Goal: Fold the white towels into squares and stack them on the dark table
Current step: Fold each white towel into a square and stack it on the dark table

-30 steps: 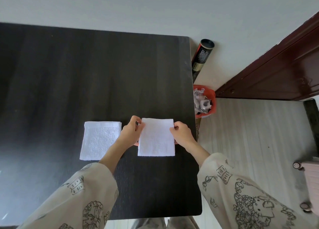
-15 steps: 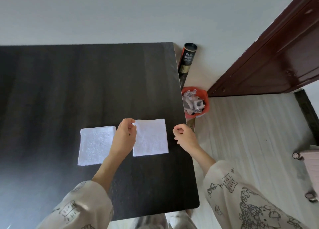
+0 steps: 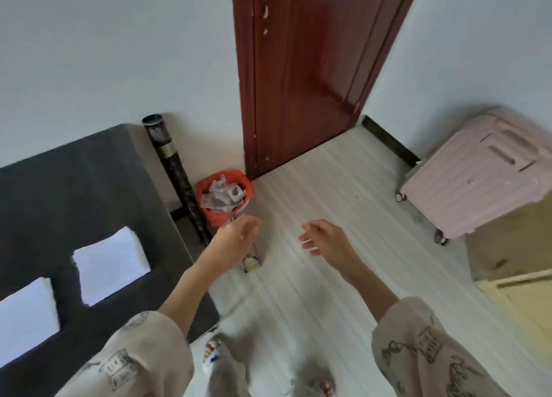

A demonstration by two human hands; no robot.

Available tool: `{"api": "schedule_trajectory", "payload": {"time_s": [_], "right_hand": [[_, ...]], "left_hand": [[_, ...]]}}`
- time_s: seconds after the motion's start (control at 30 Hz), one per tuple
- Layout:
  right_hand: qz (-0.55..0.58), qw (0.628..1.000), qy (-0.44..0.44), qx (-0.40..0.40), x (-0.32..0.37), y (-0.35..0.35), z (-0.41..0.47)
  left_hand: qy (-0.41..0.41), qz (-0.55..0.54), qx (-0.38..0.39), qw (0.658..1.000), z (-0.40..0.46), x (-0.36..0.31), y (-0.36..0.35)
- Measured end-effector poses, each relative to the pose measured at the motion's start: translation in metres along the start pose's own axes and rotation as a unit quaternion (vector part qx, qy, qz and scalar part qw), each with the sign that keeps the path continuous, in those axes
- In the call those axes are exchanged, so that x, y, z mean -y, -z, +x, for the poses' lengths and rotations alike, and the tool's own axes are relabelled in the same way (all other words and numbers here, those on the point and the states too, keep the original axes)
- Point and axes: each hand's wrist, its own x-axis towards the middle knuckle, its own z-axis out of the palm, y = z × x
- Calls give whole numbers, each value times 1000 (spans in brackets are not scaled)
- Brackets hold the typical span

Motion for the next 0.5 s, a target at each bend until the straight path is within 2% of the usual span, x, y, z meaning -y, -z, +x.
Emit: {"api": "schedule_trajectory", "payload": {"time_s": [0.2,0.37,0.5], "right_hand": [[66,991,-6,-115,-58,171,-78],[143,953,-19,-265,-113,299,-150],[176,920,-35,-349,-160,376,-191]], "left_hand": [[-86,-23,61,994,0,-130,-128],[-193,-1,162,968,-7,-249,-250],[-270,23,229,935,-2,-331,-330]]}}
